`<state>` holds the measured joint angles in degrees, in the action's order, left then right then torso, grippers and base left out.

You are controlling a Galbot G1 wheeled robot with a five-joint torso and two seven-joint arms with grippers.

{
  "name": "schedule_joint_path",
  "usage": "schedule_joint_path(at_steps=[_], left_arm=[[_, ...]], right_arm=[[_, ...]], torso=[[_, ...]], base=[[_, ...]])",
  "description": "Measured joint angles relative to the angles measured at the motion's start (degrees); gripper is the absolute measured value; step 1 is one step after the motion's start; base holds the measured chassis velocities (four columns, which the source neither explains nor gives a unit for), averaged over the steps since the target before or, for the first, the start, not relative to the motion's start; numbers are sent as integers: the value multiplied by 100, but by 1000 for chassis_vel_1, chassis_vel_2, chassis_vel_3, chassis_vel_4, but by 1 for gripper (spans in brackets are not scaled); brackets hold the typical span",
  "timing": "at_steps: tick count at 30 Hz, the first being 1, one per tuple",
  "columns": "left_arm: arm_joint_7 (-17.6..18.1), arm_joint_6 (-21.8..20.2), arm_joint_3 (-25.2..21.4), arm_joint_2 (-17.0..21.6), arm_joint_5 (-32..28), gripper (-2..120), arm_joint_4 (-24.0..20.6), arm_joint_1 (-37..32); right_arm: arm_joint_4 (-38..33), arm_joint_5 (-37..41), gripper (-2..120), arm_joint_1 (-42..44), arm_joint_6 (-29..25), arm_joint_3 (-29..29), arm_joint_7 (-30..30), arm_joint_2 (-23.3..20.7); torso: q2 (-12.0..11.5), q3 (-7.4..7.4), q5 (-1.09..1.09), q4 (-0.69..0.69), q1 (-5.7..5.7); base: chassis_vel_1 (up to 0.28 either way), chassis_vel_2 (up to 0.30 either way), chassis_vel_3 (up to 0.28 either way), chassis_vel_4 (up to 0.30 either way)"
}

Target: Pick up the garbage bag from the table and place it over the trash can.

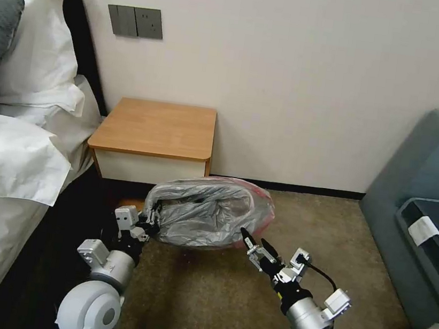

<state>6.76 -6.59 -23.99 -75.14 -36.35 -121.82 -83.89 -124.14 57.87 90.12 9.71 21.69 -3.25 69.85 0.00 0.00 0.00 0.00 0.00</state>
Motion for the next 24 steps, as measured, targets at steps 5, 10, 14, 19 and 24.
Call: schedule_joint_path(at_steps=[5,10,14,19,24], left_arm=[[0,0,5,-3,-2,3,36,-14],[3,0,2,-3,-2,3,39,-26],[8,0,1,-3,0,3,25,-51],[12,2,1,-5,1,3,2,-78],[21,3,1,-7,-28,3,-59,-76]], right_arm=[[17,96,100,-58,-129,22,-172,1],[32,290,100,-161,-283,-2,-376,52],[65,341,100,-165,-361,-11,-473,90],[139,424,100,-163,-465,12,-636,102],[273,680,95,-179,-611,-6,-880,168]], torso=[[0,0,-1,0,0],[0,0,0,0,0],[0,0,0,0,0],[0,0,0,0,0],[0,0,0,0,0]], base=[[0,0,0,0],[0,0,0,0],[0,0,0,0],[0,0,0,0],[0,0,0,0]])
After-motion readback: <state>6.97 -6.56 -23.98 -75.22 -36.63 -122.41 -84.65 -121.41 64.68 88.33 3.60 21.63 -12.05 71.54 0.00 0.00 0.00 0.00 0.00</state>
